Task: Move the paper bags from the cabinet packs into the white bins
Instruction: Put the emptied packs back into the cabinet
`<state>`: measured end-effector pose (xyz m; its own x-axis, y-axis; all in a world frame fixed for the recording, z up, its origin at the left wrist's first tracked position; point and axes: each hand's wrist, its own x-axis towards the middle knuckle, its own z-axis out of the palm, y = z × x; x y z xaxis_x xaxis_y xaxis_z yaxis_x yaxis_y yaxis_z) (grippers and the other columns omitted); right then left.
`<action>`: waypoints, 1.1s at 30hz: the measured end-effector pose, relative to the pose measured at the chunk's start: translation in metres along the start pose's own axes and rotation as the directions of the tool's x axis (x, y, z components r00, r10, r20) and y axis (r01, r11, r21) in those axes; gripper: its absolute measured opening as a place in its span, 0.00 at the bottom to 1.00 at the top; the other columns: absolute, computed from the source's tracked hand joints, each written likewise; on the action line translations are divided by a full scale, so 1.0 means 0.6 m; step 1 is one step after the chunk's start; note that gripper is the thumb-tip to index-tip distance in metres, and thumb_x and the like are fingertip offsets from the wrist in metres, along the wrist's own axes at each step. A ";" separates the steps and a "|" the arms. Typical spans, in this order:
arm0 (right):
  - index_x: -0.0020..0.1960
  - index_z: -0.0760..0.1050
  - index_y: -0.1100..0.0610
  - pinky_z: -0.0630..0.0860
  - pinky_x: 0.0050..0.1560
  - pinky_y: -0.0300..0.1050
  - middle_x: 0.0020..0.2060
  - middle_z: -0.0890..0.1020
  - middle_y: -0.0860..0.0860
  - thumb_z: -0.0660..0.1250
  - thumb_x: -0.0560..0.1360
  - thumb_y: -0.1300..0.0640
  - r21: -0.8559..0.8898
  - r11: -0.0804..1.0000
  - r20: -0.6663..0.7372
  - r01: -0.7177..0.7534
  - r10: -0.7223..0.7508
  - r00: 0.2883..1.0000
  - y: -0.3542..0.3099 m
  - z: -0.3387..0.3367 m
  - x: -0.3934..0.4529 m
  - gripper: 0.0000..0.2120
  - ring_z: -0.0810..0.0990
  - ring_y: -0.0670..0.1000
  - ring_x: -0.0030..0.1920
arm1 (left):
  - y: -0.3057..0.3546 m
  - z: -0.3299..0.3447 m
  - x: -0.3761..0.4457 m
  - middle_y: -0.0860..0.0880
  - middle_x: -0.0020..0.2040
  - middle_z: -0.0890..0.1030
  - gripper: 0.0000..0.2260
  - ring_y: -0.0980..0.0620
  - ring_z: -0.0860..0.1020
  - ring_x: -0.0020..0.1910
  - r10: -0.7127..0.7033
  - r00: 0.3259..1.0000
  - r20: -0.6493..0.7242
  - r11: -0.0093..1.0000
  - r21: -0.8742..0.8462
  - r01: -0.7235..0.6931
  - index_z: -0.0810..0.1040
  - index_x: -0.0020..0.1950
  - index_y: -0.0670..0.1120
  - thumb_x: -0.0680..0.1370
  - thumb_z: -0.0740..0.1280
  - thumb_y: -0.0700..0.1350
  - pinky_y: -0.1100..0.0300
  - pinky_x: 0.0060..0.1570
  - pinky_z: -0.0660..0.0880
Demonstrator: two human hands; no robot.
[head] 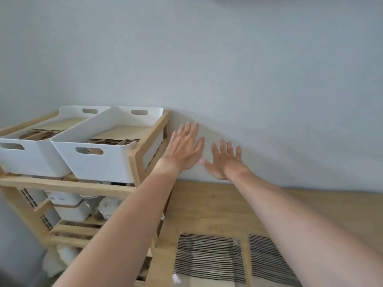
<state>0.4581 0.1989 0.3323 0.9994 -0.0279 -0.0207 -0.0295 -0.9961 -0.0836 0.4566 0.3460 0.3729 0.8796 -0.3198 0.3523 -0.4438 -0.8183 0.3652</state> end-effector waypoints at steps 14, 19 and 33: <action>0.81 0.38 0.52 0.48 0.75 0.64 0.78 0.35 0.62 0.50 0.80 0.35 0.141 0.978 0.376 -0.151 0.088 0.922 0.077 0.380 -0.291 0.39 0.41 0.65 0.78 | -0.050 0.354 -0.377 0.41 0.81 0.47 0.29 0.37 0.51 0.78 -0.552 0.730 0.403 0.833 0.221 0.508 0.49 0.81 0.47 0.83 0.52 0.56 0.41 0.75 0.54; 0.80 0.45 0.56 0.63 0.67 0.58 0.72 0.60 0.64 0.49 0.81 0.40 0.048 0.989 0.243 -0.143 0.128 0.962 0.045 0.470 -0.394 0.34 0.64 0.64 0.67 | -0.064 0.409 -0.499 0.37 0.72 0.64 0.28 0.37 0.66 0.67 -0.689 0.646 0.328 0.724 0.346 0.597 0.56 0.77 0.47 0.80 0.55 0.59 0.43 0.61 0.68; 0.72 0.64 0.64 0.66 0.52 0.56 0.52 0.77 0.60 0.62 0.78 0.47 0.144 0.956 0.023 -0.256 0.256 0.967 -0.019 0.521 -0.559 0.29 0.74 0.61 0.51 | 0.001 0.382 -0.691 0.38 0.48 0.81 0.16 0.34 0.80 0.47 -0.587 0.786 0.193 0.808 0.089 0.582 0.62 0.70 0.45 0.84 0.54 0.48 0.47 0.39 0.72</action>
<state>0.1175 0.2461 0.0287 0.9580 -0.2796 -0.0640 -0.2868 -0.9329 -0.2179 0.1310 0.3688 0.0293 0.9851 0.1367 -0.1041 0.1683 -0.8900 0.4237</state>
